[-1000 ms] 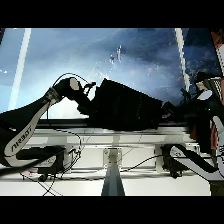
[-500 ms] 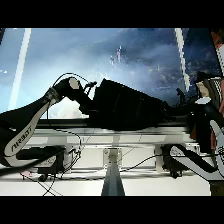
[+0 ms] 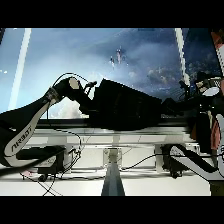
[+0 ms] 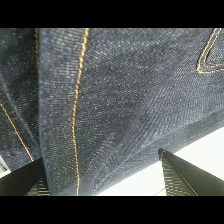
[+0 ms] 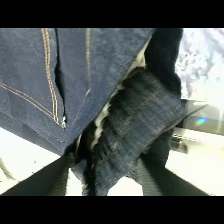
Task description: Fold the clothes and pants, and hang the long-sleeved shirts on hangers.
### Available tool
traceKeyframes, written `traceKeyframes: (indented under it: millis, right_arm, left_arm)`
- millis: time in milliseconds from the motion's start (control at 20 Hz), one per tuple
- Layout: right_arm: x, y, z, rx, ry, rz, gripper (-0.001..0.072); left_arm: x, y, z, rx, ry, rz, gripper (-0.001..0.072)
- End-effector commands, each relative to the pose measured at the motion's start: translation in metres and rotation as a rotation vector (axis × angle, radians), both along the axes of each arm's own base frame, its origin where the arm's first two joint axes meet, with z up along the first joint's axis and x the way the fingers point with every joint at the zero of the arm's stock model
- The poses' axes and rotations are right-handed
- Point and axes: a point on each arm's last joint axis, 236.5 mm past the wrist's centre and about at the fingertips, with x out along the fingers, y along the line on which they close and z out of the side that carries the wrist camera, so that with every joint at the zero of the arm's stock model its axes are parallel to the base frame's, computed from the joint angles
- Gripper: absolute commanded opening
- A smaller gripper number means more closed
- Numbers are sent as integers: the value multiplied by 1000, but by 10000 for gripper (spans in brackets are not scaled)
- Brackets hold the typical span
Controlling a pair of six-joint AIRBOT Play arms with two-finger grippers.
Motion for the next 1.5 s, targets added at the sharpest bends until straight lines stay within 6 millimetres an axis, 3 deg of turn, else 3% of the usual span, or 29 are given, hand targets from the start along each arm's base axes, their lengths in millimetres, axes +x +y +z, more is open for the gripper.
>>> traceKeyframes:
  millis: [0, 100, 350, 500, 600, 800, 1000, 1200, 1300, 1450]
  right_arm:
    - [3, -6, 6, -26, 17, -20, 578]
    - [4, -6, 6, -23, 29, -42, 694]
    - [7, -12, 2, -51, 54, -99, 694]
    - [4, -29, -18, -140, 131, -225, 688]
    - [-2, -22, -29, -130, 164, -269, 685]
    - [-10, -10, -41, -169, 155, -191, 685]
    - [6, -14, -46, -205, 102, -228, 674]
    - [-4, -20, -57, -181, 165, -218, 673]
    - [-4, -13, -61, -143, 174, -194, 671]
    - [16, 22, -53, 44, 118, -181, 657]
  left_arm:
    - [0, 0, 0, 0, -1, 0, 690]
    - [2, -1, -1, -1, -10, 5, 690]
    - [8, -2, -2, -2, -33, 18, 690]
    - [10, -2, -3, -3, -38, 20, 690]
    - [16, -4, -4, -5, -63, 35, 690]
    - [19, -4, -5, -5, -74, 42, 690]
    - [18, -4, -5, -5, -71, 40, 690]
    - [16, -4, -4, -5, -63, 35, 690]
    - [15, -3, -4, -4, -57, 32, 690]
    - [15, -3, -4, -4, -58, 33, 690]
